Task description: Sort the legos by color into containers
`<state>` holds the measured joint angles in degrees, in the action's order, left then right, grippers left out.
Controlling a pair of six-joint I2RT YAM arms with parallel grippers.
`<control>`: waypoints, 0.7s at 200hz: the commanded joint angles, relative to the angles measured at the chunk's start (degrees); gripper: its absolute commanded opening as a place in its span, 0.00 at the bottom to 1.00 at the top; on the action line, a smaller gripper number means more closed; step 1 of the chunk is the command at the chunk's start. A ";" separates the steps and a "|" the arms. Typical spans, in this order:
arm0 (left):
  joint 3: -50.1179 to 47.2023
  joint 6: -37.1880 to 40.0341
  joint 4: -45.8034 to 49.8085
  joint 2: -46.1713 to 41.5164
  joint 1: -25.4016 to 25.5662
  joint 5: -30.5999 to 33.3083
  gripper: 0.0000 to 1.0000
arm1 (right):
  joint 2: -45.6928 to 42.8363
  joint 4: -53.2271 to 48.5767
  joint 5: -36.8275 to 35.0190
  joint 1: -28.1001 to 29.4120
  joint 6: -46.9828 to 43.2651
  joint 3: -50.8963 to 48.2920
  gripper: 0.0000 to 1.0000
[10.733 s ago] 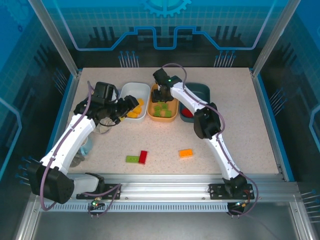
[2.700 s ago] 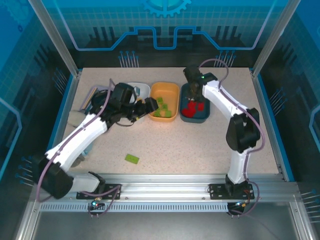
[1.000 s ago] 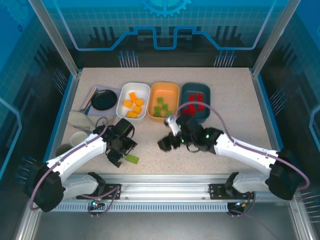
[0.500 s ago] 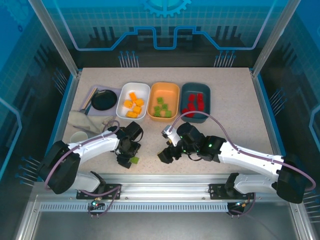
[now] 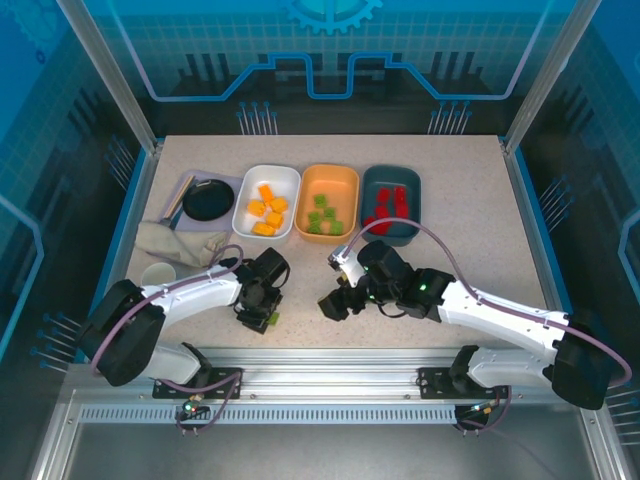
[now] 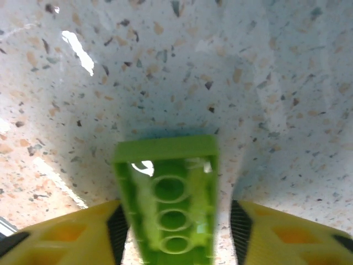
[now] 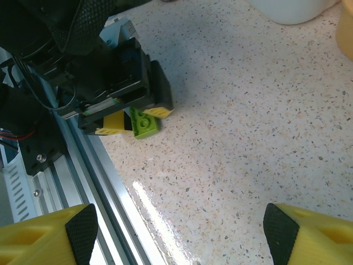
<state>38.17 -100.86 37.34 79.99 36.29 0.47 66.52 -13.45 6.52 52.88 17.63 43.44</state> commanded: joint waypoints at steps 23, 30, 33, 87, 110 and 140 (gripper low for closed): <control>-2.09 2.62 -1.75 0.59 0.42 3.31 0.43 | 0.34 0.27 1.38 -0.85 1.33 0.97 0.81; -2.14 3.10 -2.04 0.59 0.42 3.65 0.41 | 0.50 0.27 1.39 -0.86 1.49 1.13 0.81; -2.25 3.41 -2.28 0.59 0.44 3.80 0.41 | 0.69 0.27 1.38 -0.90 1.53 1.13 0.81; -0.98 9.93 -3.55 -1.96 0.40 7.17 0.37 | 0.61 -0.14 0.92 -1.44 1.97 2.23 0.81; 6.95 17.18 2.02 -3.87 0.45 10.89 0.35 | -0.66 -2.35 -0.21 -4.00 1.96 4.51 0.81; 23.02 30.57 5.39 0.82 0.42 12.18 0.36 | -1.42 -6.66 -0.64 -12.07 2.00 10.69 0.81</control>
<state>49.28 -83.35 41.04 78.39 36.86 8.45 66.92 -17.17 6.46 46.52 19.07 48.29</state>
